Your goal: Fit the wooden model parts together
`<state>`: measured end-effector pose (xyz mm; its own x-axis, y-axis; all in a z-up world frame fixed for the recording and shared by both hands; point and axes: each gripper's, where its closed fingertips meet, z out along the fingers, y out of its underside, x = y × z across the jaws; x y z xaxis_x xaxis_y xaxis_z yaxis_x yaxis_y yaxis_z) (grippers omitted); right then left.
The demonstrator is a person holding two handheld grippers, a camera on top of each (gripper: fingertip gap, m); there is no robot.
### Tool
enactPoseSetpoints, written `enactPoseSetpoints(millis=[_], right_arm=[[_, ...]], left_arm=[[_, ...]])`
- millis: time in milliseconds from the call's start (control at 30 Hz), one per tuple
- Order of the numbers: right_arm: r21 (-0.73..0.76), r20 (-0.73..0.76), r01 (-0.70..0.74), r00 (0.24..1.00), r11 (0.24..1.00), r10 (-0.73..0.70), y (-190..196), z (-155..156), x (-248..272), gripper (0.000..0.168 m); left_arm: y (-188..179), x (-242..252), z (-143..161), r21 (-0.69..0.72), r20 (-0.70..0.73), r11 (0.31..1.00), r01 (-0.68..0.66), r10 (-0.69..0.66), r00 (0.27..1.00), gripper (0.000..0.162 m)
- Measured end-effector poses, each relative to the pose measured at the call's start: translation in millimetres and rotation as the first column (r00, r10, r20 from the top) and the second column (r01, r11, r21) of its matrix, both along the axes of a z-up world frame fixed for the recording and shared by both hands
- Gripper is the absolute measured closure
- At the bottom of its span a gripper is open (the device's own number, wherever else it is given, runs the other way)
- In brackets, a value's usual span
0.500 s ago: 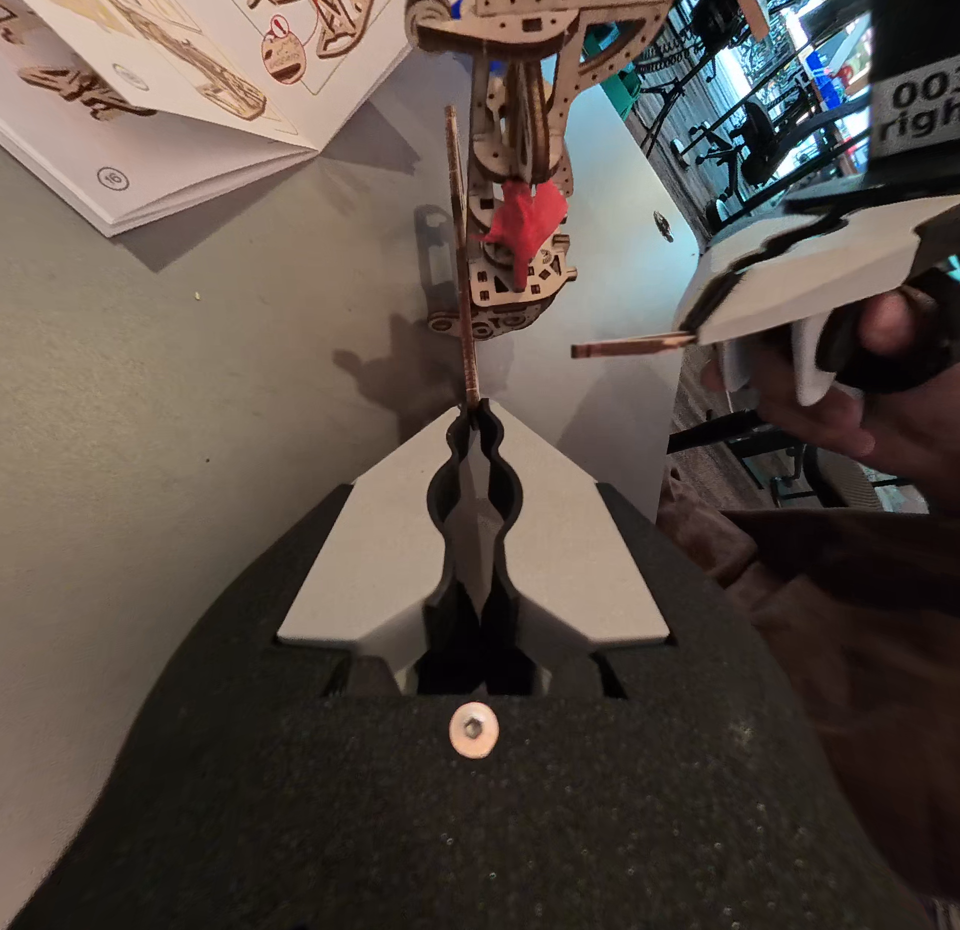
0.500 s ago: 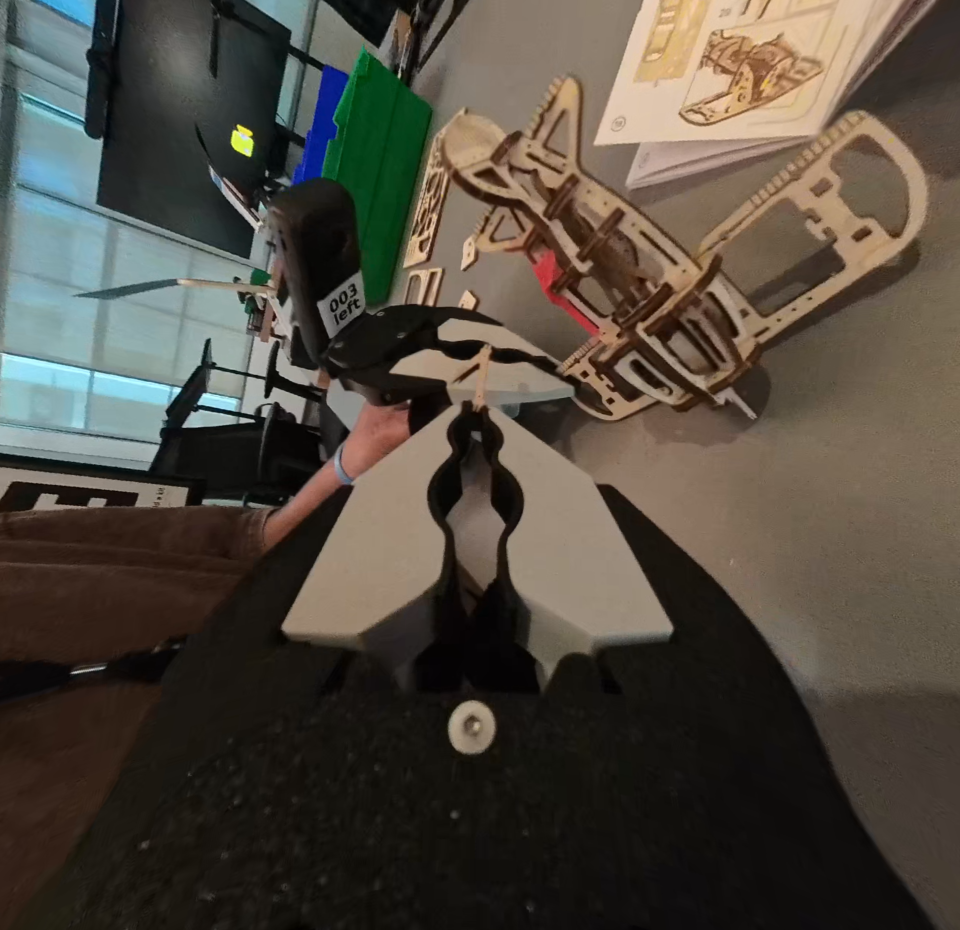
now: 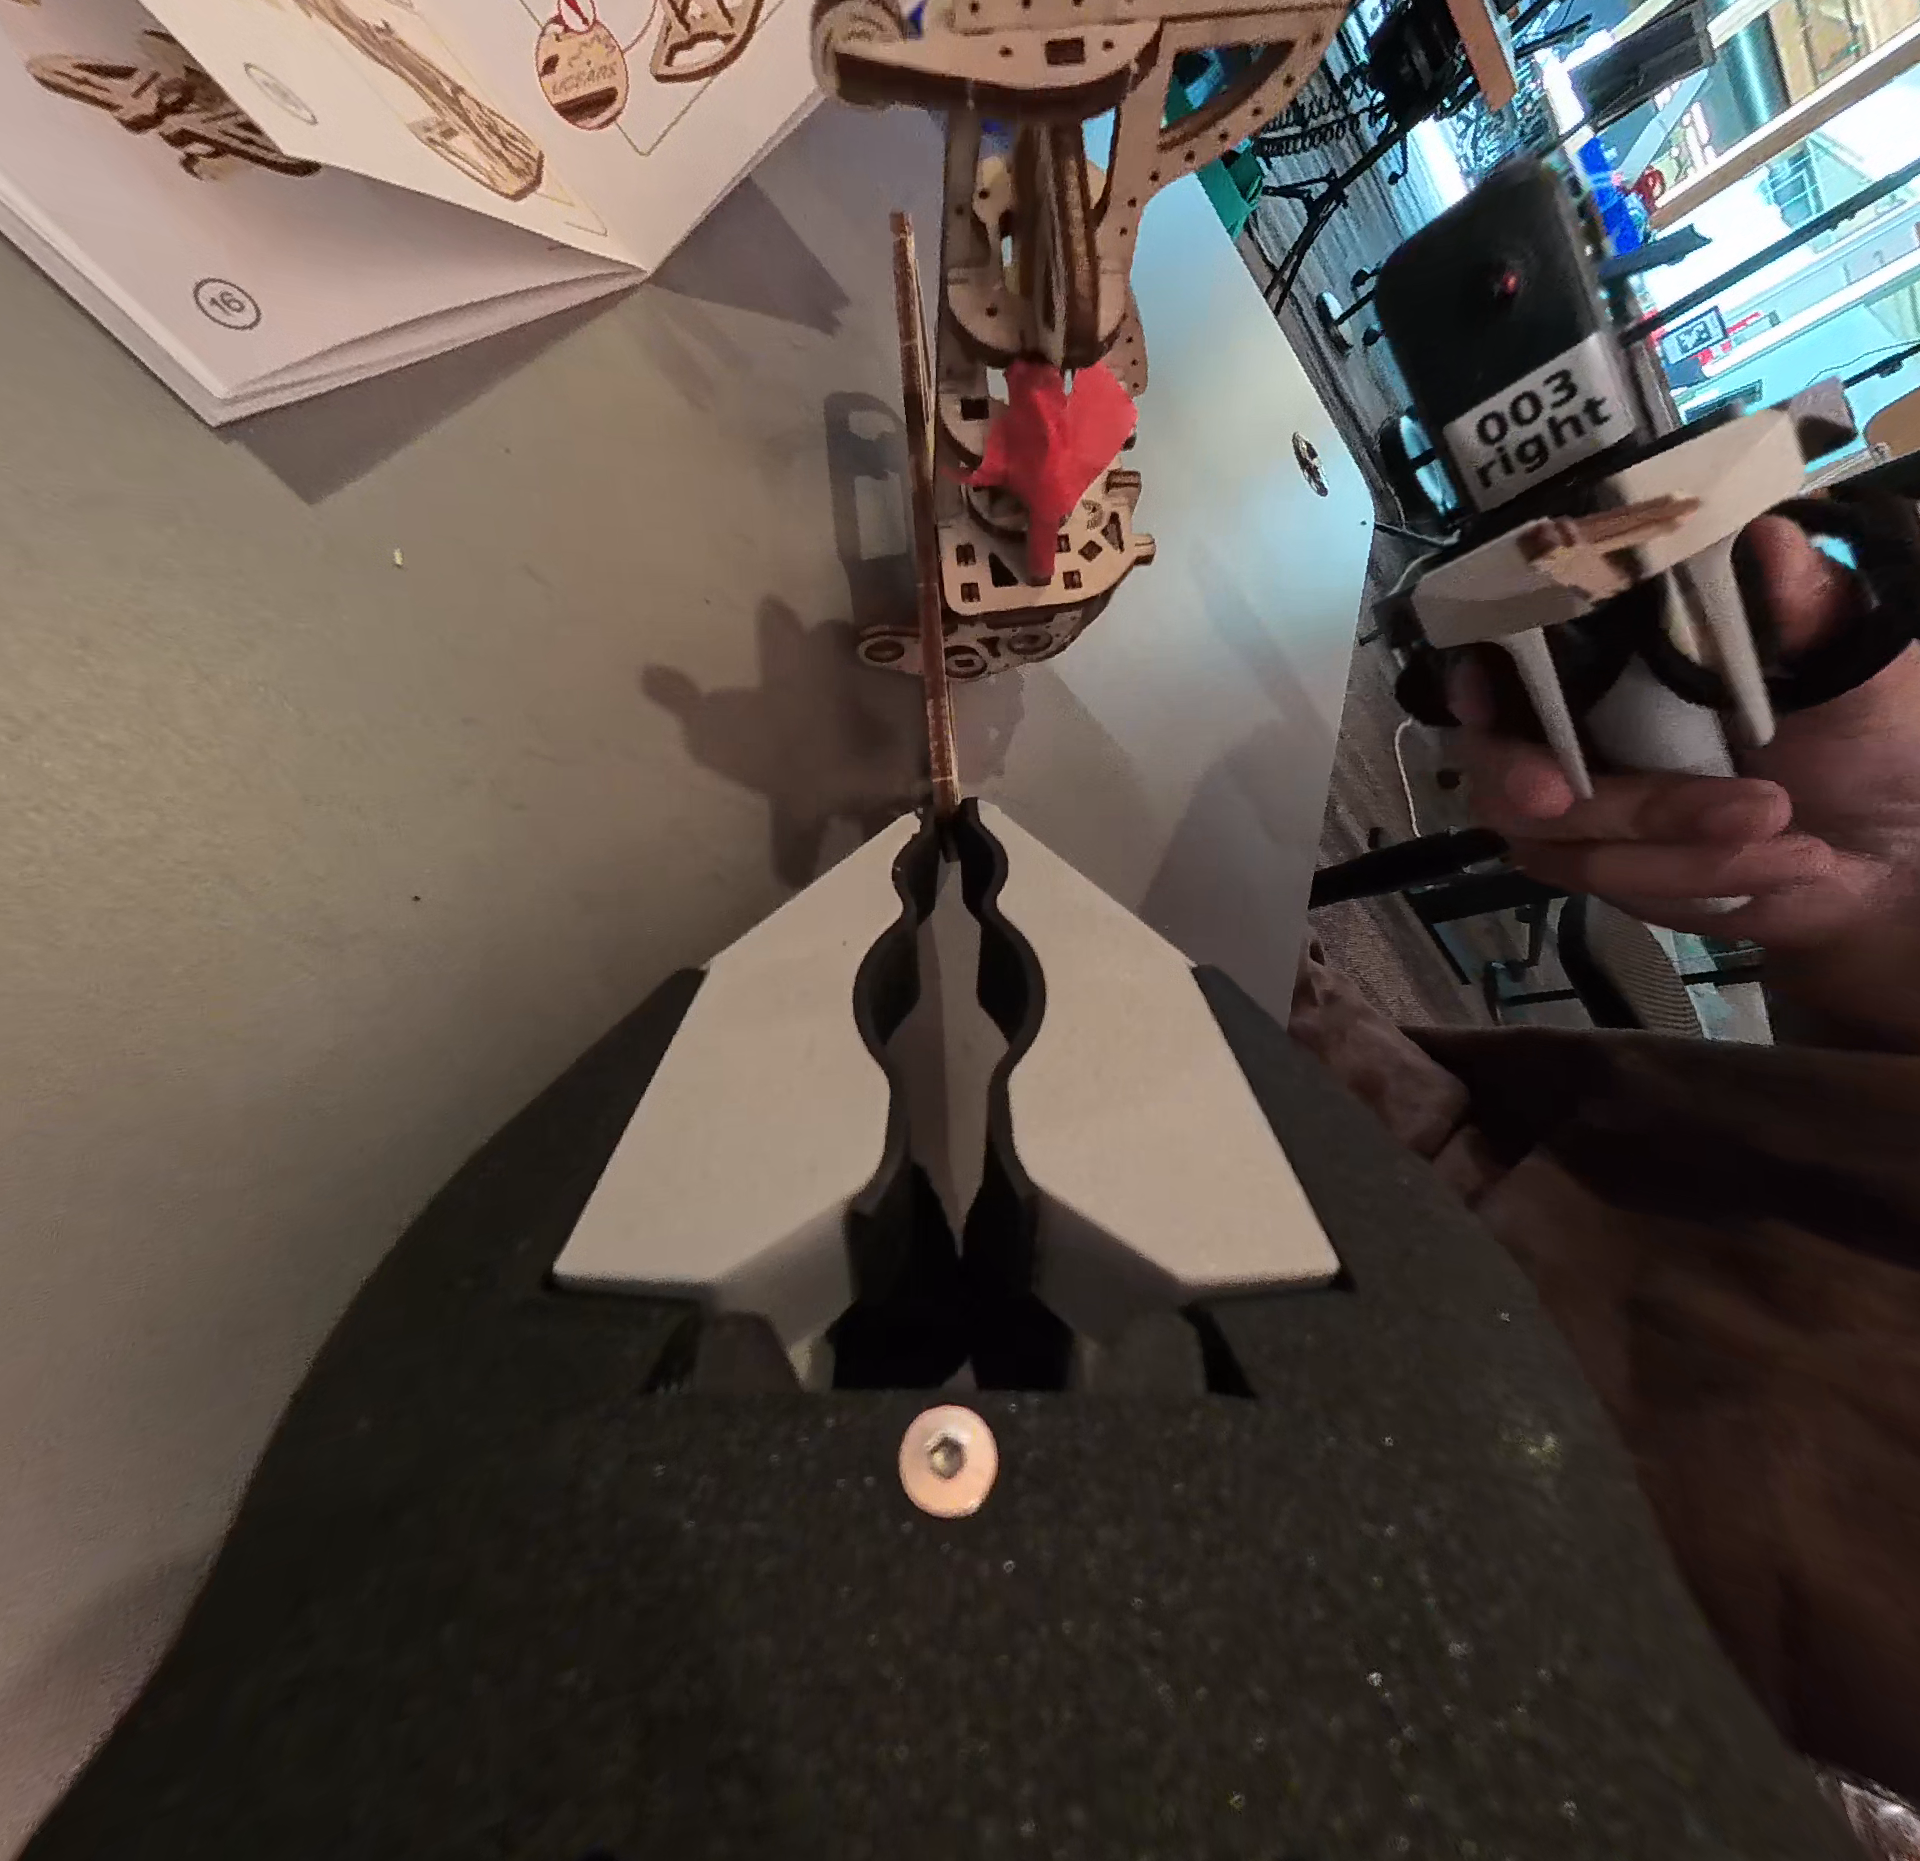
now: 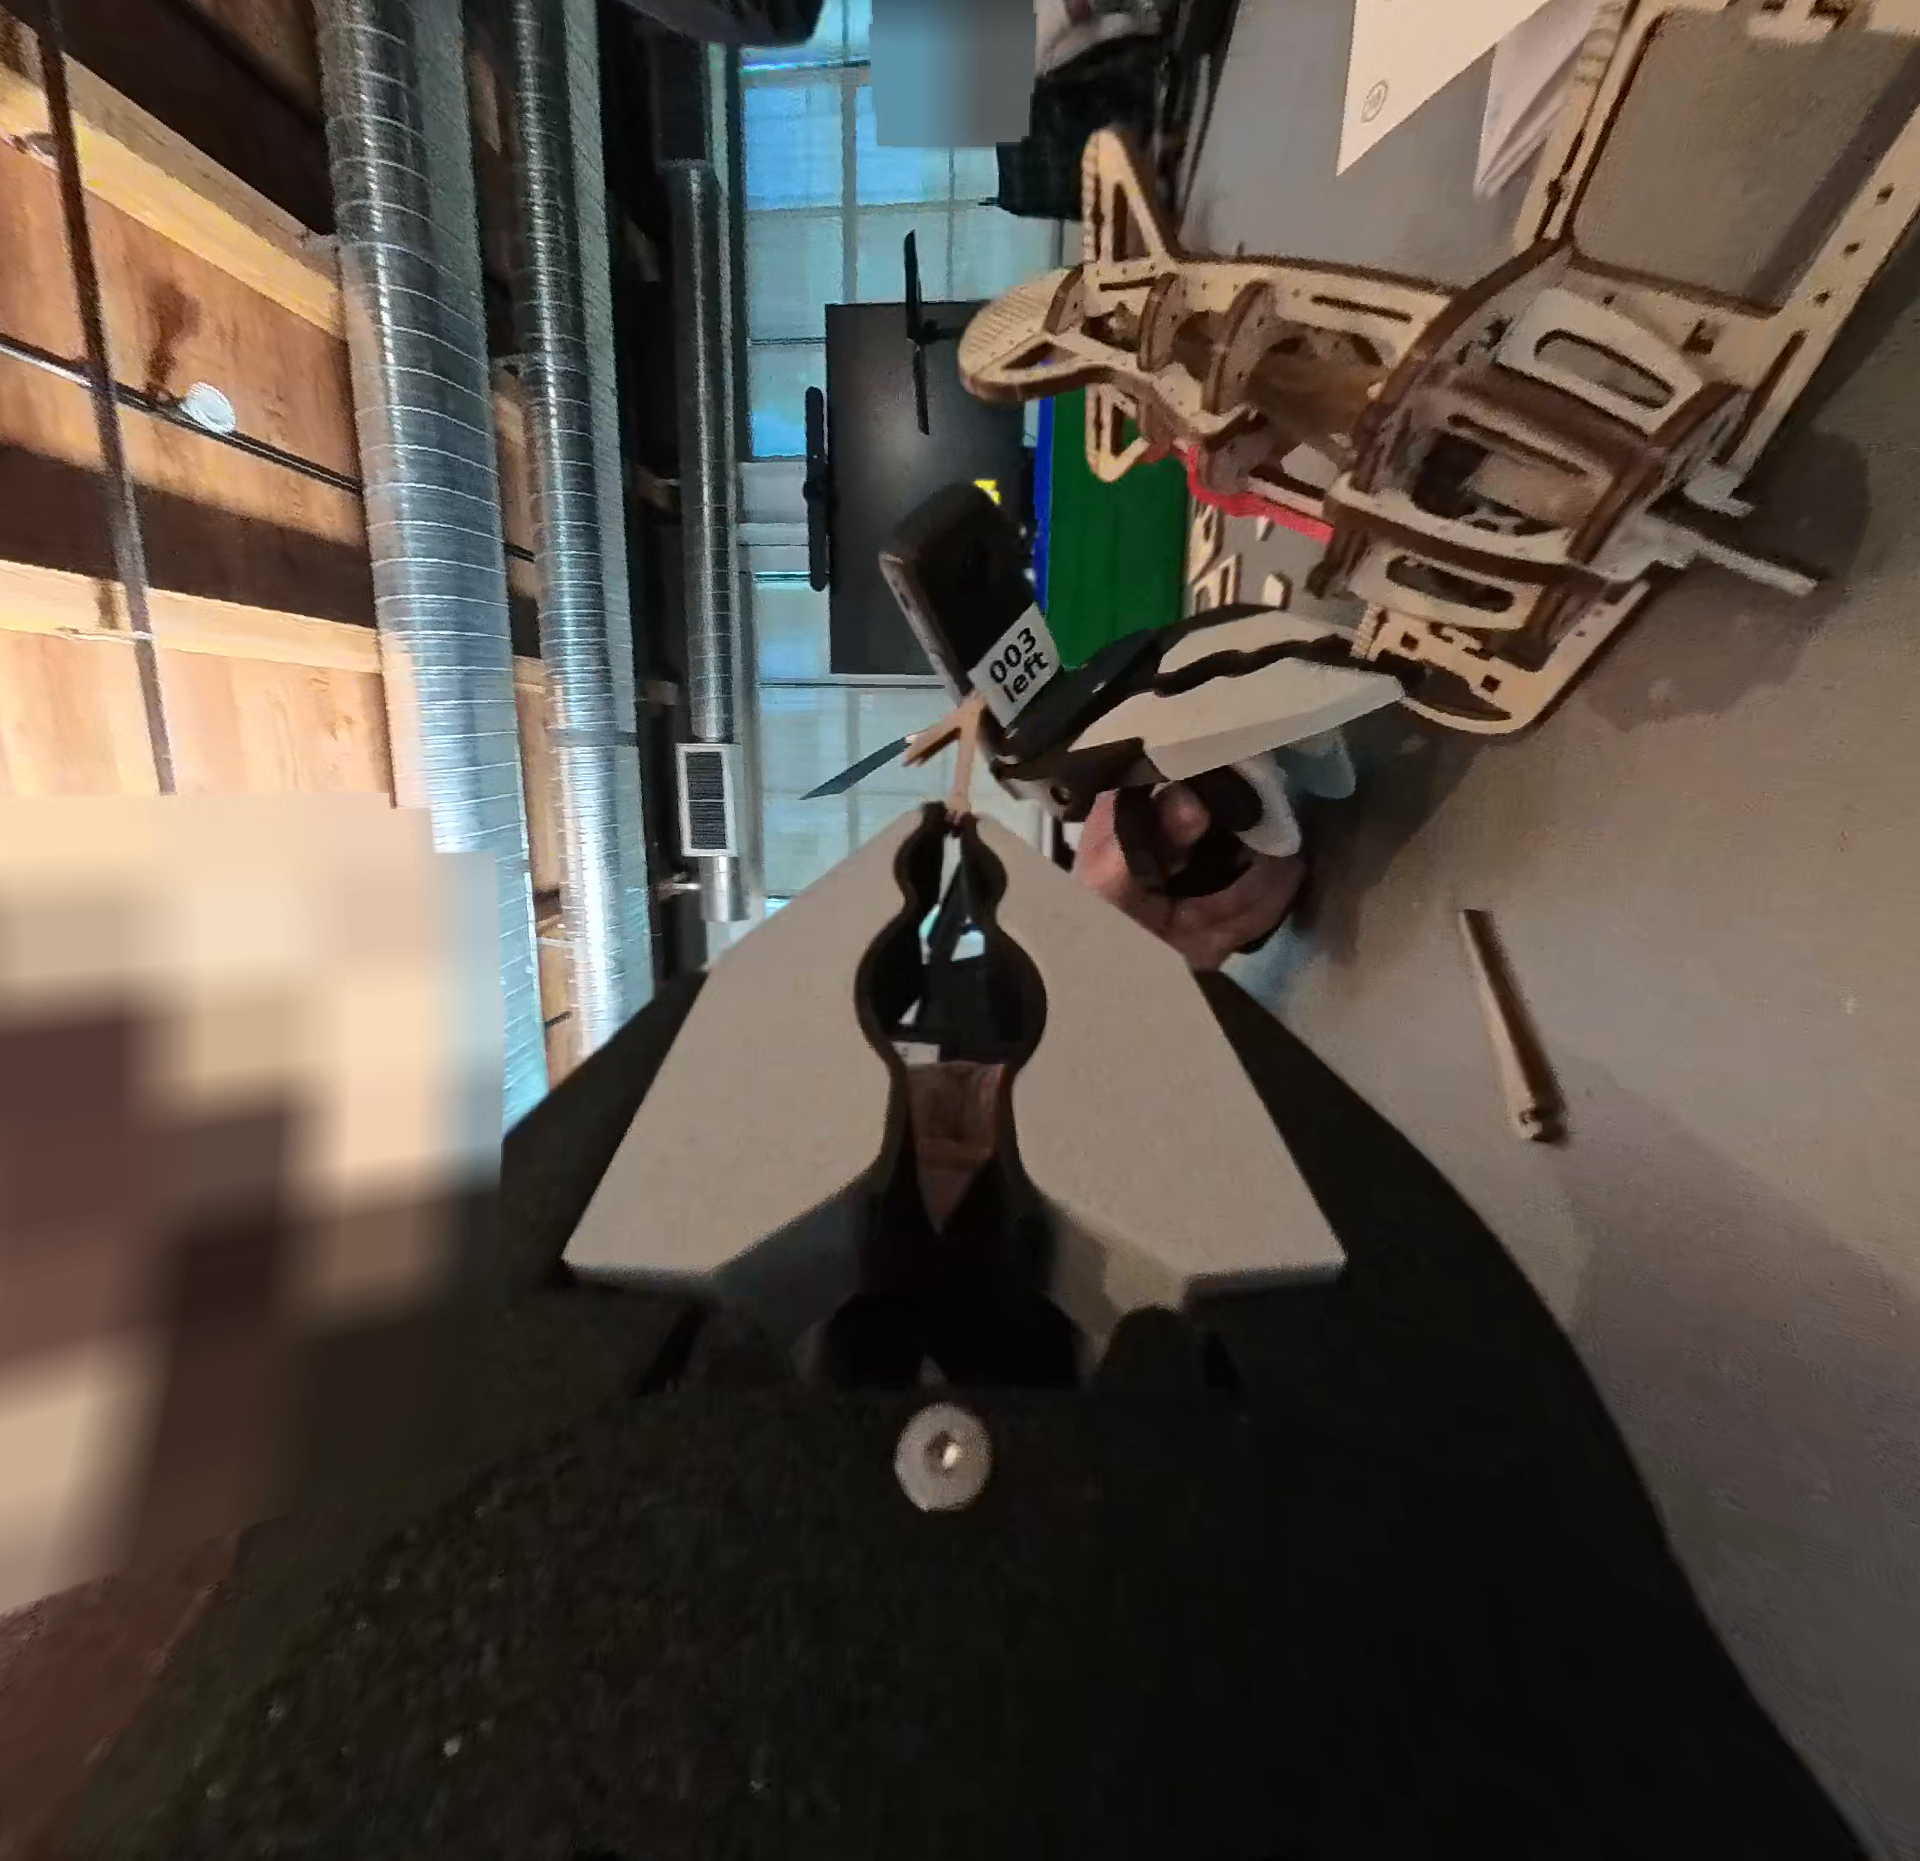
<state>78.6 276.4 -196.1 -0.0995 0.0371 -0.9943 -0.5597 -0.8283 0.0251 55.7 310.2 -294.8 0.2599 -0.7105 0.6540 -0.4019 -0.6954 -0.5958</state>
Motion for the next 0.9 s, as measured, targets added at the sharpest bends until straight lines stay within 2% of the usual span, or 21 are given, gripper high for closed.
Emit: enactPoseSetpoints(millis=[33,167,233,300,367,467,567,733,833,900], right_arm=[[-0.017,-0.042,-0.008,0.999,1.0,0.007,-0.5,2.3,-0.6,0.167],[-0.054,-0.207,-0.028,0.978,0.998,0.016,-3.4,12.4,0.1,0.167],[-0.072,-0.213,-0.028,0.977,0.997,0.012,-5.0,8.8,1.8,0.167],[-0.077,-0.068,-0.023,0.998,0.997,0.018,-7.1,-8.7,2.5,0.167],[-0.039,0.184,-0.037,0.982,0.999,0.043,-11.2,-31.4,5.2,0.167],[0.056,0.47,-0.132,0.878,0.99,0.09,-18.1,-50.6,9.4,0.167],[0.135,0.674,-0.199,0.737,0.971,0.057,-23.0,-61.4,22.4,0.167],[0.3,0.841,-0.298,0.531,0.906,-0.104,-32.5,-62.4,36.5,0.167],[0.382,0.875,-0.352,0.436,0.855,-0.212,-33.7,-60.4,37.0,0.167],[0.357,0.921,-0.416,0.307,0.836,-0.241,-31.9,-63.9,42.9,0.167]], left_arm=[[-0.1,0.0,-0.1,-0.005,0.0,1.0,-0.001,0.001,1.0,0.161],[-0.4,-0.6,-0.3,-0.006,-0.005,1.0,0.002,-0.002,1.0,0.161],[-0.7,-1.1,-0.8,-0.009,-0.012,1.0,0.0,0.0,1.0,0.161],[-4.1,-1.2,-0.1,-0.036,-0.008,0.999,0.009,-0.009,1.0,0.161],[-10.2,-1.7,2.2,-0.093,0.008,0.995,0.021,-0.021,1.0,0.161],[-16.2,-4.3,10.2,-0.194,0.052,0.981,0.006,0.004,0.999,0.162],[-19.2,-5.8,17.5,-0.324,0.122,0.946,-0.005,0.047,0.991,0.161],[-15.5,-8.8,22.1,-0.416,0.168,0.909,-0.021,0.099,0.981,0.161],[-15.3,-10.3,25.7,-0.422,0.175,0.906,-0.029,0.113,0.978,0.161],[-13.7,-11.5,28.1,-0.443,0.183,0.895,-0.047,0.141,0.973,0.161]])
